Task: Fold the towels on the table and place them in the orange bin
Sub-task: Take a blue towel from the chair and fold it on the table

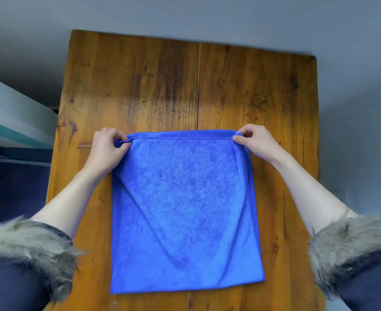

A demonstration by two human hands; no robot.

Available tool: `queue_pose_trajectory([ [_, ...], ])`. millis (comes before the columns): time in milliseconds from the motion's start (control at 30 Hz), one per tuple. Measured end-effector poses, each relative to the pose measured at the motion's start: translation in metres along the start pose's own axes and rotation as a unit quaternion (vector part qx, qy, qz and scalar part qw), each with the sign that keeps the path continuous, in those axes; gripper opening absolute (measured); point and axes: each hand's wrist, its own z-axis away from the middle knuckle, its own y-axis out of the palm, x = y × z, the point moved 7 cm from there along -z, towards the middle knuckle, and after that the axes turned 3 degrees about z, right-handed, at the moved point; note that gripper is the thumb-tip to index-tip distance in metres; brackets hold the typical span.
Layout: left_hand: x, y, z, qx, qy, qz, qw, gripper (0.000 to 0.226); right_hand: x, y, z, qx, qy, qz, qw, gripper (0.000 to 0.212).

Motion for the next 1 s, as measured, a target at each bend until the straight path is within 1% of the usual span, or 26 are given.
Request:
queue_pose_trajectory([
  [67,0.005,-0.003,0.001,0.008,-0.084,0.097,0.992,0.008,0.000,-0.005,0.006,-0.005,-0.001,0.013,1.000,0.009],
  [100,0.009,-0.004,0.003,0.016,-0.130,0.163,0.978,0.009,0.001,-0.009,0.010,-0.013,0.000,0.015,1.000,0.009],
  [167,0.014,-0.005,0.009,0.053,-0.205,0.294,0.932,0.011,0.002,-0.017,0.018,-0.033,0.006,0.002,0.999,0.009],
  [200,0.015,-0.006,0.012,0.076,-0.231,0.338,0.909,0.011,0.005,-0.020,0.024,-0.040,0.007,-0.005,0.999,0.008],
  [233,0.014,-0.007,0.016,0.098,-0.249,0.363,0.893,0.010,0.009,-0.024,0.030,-0.044,0.006,-0.007,0.999,0.008],
  [267,0.011,-0.010,0.021,0.117,-0.259,0.374,0.883,0.009,0.012,-0.028,0.037,-0.048,0.005,-0.006,0.999,0.008],
  [333,0.007,-0.017,0.031,0.133,-0.267,0.378,0.877,0.009,0.019,-0.036,0.052,-0.063,0.011,-0.006,0.998,0.007],
  [433,-0.011,-0.033,0.047,0.148,-0.251,0.378,0.879,0.007,0.024,-0.054,0.081,-0.088,0.038,0.002,0.995,0.007],
  [567,-0.043,-0.072,0.059,0.160,-0.179,0.366,0.899,0.004,0.033,-0.082,0.126,-0.130,0.047,-0.003,0.990,0.006],
  [667,-0.069,-0.104,0.063,0.179,-0.132,0.368,0.903,0.005,0.044,-0.113,0.152,-0.186,0.033,-0.042,0.981,0.003],
  [733,-0.087,-0.125,0.064,0.175,-0.104,0.382,0.902,0.004,0.051,-0.135,0.164,-0.216,0.019,-0.100,0.971,0.001],
  [800,-0.107,-0.147,0.063,0.157,-0.072,0.414,0.894,0.004,0.063,-0.155,0.175,-0.229,-0.006,-0.160,0.960,0.002],
  [867,-0.127,-0.169,0.065,0.139,-0.048,0.469,0.871,0.002,0.077,-0.173,0.186,-0.231,-0.033,-0.217,0.948,0.006],
  [933,-0.144,-0.189,0.068,0.129,-0.028,0.511,0.849,0.009,0.090,-0.188,0.197,-0.228,-0.056,-0.269,0.934,0.010],
  [1000,-0.160,-0.208,0.070,0.122,-0.006,0.528,0.840,0.018,0.102,-0.201,0.206,-0.220,-0.079,-0.327,0.916,0.012],
])
